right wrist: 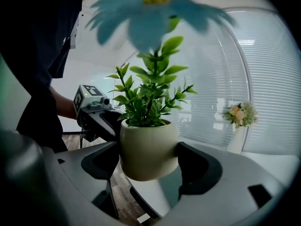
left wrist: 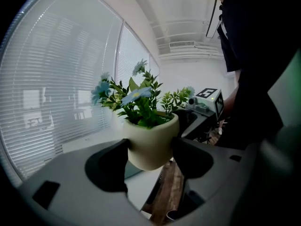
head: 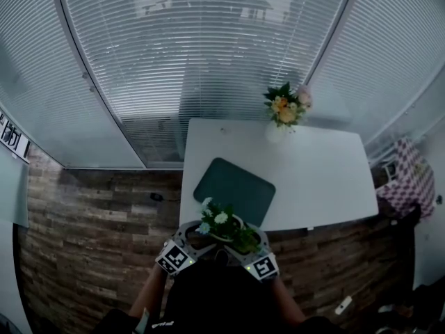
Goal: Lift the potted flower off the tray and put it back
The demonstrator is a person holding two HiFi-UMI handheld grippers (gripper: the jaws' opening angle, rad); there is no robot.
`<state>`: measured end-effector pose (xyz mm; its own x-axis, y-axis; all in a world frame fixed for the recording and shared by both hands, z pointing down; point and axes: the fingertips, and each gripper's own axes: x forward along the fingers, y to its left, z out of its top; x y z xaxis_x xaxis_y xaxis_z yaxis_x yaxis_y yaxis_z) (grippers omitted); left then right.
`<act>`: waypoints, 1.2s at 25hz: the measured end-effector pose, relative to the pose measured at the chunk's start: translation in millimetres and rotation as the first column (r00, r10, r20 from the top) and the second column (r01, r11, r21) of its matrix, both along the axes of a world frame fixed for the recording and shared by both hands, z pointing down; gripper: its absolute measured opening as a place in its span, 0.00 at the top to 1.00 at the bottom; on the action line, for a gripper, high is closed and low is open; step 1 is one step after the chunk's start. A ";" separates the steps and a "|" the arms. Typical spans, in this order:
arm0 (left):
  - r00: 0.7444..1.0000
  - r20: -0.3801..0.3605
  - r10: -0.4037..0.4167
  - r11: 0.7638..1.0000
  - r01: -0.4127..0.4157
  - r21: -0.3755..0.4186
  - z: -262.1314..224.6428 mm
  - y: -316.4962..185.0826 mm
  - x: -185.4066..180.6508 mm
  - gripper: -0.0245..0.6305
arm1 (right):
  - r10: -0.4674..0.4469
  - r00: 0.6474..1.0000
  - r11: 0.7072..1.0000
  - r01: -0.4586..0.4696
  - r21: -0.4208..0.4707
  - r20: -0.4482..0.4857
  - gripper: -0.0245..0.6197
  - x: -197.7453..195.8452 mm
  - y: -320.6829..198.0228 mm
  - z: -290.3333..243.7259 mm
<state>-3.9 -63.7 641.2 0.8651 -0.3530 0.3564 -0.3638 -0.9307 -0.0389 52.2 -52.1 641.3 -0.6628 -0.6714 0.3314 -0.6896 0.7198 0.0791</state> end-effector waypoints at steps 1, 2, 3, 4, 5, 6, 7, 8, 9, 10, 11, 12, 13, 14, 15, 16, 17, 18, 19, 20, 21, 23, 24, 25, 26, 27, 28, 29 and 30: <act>1.000 -0.001 0.000 1.000 0.000 0.000 0.0 -1.5 1.9 0.52 | 0.002 1.000 1.000 -0.002 0.003 0.002 0.38 1.9 -1.6 -0.2; 1.000 -0.003 0.000 1.000 0.000 0.001 -0.1 -3.4 4.2 0.52 | 0.005 1.000 1.000 -0.005 0.006 0.004 0.38 4.3 -3.7 -0.4; 1.000 -0.002 0.002 1.000 -0.002 0.004 -0.5 -6.0 6.9 0.52 | 0.008 1.000 1.000 -0.008 0.010 0.005 0.38 6.9 -6.3 -0.7; 1.000 0.000 0.003 1.000 -0.003 0.008 -1.3 -9.2 9.7 0.52 | 0.011 1.000 1.000 -0.011 0.014 0.006 0.38 9.5 -9.3 -1.2; 1.000 0.003 0.005 1.000 -0.005 0.013 -2.1 -12.9 12.6 0.52 | 0.014 1.000 1.000 -0.014 0.019 0.005 0.38 12.2 -12.8 -2.0; 1.000 0.004 0.007 1.000 -0.007 0.014 -2.6 -16.7 15.4 0.52 | 0.015 1.000 1.000 -0.015 0.023 0.002 0.38 15.0 -16.5 -2.5; 1.000 0.006 0.009 1.000 -0.009 0.013 -2.7 -20.4 18.1 0.52 | 0.015 1.000 1.000 -0.015 0.026 0.001 0.38 17.7 -20.0 -2.7; 1.000 0.008 0.012 1.000 -0.012 0.011 -2.5 -23.6 20.4 0.52 | 0.015 1.000 0.999 -0.015 0.028 -0.001 0.38 20.0 -23.2 -2.7; 1.000 0.013 0.016 1.000 -0.016 0.010 -2.3 -26.5 22.2 0.52 | 0.015 1.000 0.999 -0.015 0.031 -0.002 0.38 22.0 -26.0 -2.6; 1.000 0.017 0.018 1.000 -0.018 0.011 -2.7 -29.3 23.8 0.52 | 0.016 1.000 0.999 -0.016 0.033 -0.001 0.38 23.9 -28.8 -2.7; 1.000 0.019 0.020 1.000 -0.020 0.016 -3.6 -32.3 25.6 0.52 | 0.018 1.000 0.999 -0.018 0.035 0.003 0.38 25.7 -31.8 -2.9; 1.000 0.018 0.020 1.000 -0.021 0.022 -4.5 -35.5 27.7 0.52 | 0.023 1.000 0.999 -0.023 0.035 0.010 0.38 27.6 -35.1 -3.1; 1.000 0.018 0.021 0.999 -0.021 0.028 -5.2 -38.9 29.9 0.52 | 0.028 0.999 0.999 -0.029 0.033 0.016 0.38 29.7 -38.4 -2.9; 1.000 0.020 0.022 0.999 -0.022 0.034 -5.6 -42.7 31.9 0.52 | 0.033 0.999 0.999 -0.033 0.030 0.018 0.38 31.7 -41.9 -2.6; 0.999 0.026 0.024 0.999 -0.025 0.040 -5.8 -46.9 33.7 0.52 | 0.035 0.999 0.999 -0.035 0.029 0.015 0.38 33.5 -45.8 -2.5; 0.999 0.032 0.027 0.999 -0.029 0.043 -6.0 -51.7 35.3 0.52 | 0.036 0.999 0.999 -0.037 0.030 0.012 0.38 35.3 -50.2 -2.6; 0.999 0.035 0.032 0.998 -0.034 0.043 -6.1 -56.9 37.1 0.52 | 0.039 0.999 0.999 -0.039 0.031 0.011 0.38 37.4 -55.1 -2.7; 0.999 0.036 0.037 0.998 -0.039 0.041 -6.0 -62.4 39.2 0.52 | 0.043 0.999 0.999 -0.044 0.031 0.012 0.38 39.9 -60.3 -2.7; 0.998 0.036 0.043 0.998 -0.044 0.040 -6.0 -67.4 41.5 0.52 | 0.048 0.999 0.998 -0.049 0.032 0.014 0.38 42.3 -65.2 -2.7; 0.998 0.037 0.048 0.998 -0.049 0.042 -6.2 -71.6 43.6 0.52 | 0.053 0.998 0.998 -0.054 0.033 0.017 0.38 44.3 -69.6 -2.8; 0.998 0.038 0.051 0.997 -0.053 0.048 -6.5 -75.1 45.2 0.52 | 0.057 0.998 0.998 -0.058 0.035 0.020 0.38 45.6 -73.3 -2.8; 0.998 0.047 0.052 0.997 -0.054 0.062 -6.7 -81.5 46.8 0.52 | 0.061 0.998 0.997 -0.062 0.039 0.031 0.38 46.5 -80.0 -2.3; 0.997 0.052 0.050 0.996 -0.053 0.065 -6.6 -84.9 47.6 0.52 | 0.062 0.997 0.997 -0.063 0.039 0.035 0.38 47.2 -83.3 -1.8; 0.997 0.057 0.049 0.996 -0.053 0.067 -6.7 -88.2 48.9 0.52 | 0.064 0.997 0.997 -0.066 0.036 0.038 0.38 48.5 -86.6 -1.5; 0.997 0.060 0.049 0.996 -0.053 0.067 -6.9 -91.2 50.2 0.52 | 0.068 0.997 0.997 -0.069 0.029 0.042 0.38 49.9 -89.5 -1.2; 0.997 0.062 0.050 0.997 -0.054 0.063 -6.4 -94.1 51.2 0.52 | 0.071 0.996 0.997 -0.072 0.022 0.046 0.38 50.9 -92.3 -0.7; 0.997 0.066 0.051 0.997 -0.055 0.058 -5.2 -96.9 51.6 0.52 | 0.072 0.996 0.997 -0.073 0.018 0.048 0.38 51.4 -95.2 0.3; 0.996 0.071 0.051 0.997 -0.055 0.052 -3.1 -99.9 51.9 0.52 | 0.072 0.996 0.997 -0.073 0.017 0.046 0.38 51.5 -98.4 1.5; 0.996 0.078 0.050 0.997 -0.053 0.050 -0.6 -103.5 52.2 0.52 | 0.070 0.997 0.997 -0.070 0.018 0.038 0.38 51.7 -102.2 3.1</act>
